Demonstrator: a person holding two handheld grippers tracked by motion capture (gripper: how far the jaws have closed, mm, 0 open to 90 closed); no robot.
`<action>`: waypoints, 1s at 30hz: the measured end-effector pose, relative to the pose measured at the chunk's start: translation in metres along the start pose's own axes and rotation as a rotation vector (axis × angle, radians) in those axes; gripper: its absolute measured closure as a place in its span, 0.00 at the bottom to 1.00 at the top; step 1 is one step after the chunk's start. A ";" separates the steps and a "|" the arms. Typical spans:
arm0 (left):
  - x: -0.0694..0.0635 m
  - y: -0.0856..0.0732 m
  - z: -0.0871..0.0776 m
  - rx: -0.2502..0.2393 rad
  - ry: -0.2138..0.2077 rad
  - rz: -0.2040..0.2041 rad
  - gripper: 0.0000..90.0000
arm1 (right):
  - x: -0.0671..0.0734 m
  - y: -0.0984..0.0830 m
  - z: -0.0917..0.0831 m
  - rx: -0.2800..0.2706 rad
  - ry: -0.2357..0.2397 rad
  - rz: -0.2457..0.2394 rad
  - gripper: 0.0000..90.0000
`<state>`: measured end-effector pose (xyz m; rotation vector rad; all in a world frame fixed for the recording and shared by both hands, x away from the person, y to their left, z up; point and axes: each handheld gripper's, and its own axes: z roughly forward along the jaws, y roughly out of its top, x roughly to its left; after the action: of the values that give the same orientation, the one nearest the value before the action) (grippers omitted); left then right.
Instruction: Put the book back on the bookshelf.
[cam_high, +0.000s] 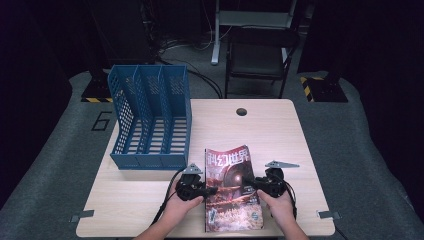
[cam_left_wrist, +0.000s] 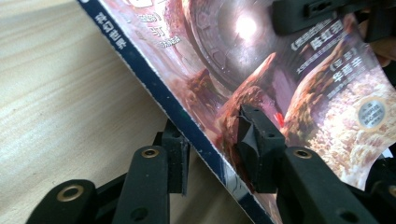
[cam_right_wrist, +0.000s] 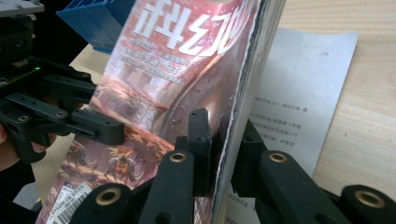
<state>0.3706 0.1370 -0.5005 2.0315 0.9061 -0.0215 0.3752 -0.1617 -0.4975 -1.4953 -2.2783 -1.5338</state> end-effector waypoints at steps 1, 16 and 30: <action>0.000 0.000 -0.001 -0.003 0.002 -0.001 0.74 | -0.001 0.000 0.000 0.003 0.003 0.001 0.89; -0.001 0.006 -0.014 -0.015 -0.004 -0.001 0.80 | -0.002 0.000 0.000 0.011 0.024 0.010 0.86; -0.007 0.013 -0.024 -0.039 0.011 0.037 0.84 | -0.002 0.002 -0.002 -0.005 0.043 0.024 0.85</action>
<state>0.3658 0.1462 -0.4740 2.0134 0.8685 0.0277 0.3765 -0.1639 -0.4960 -1.4698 -2.2267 -1.5515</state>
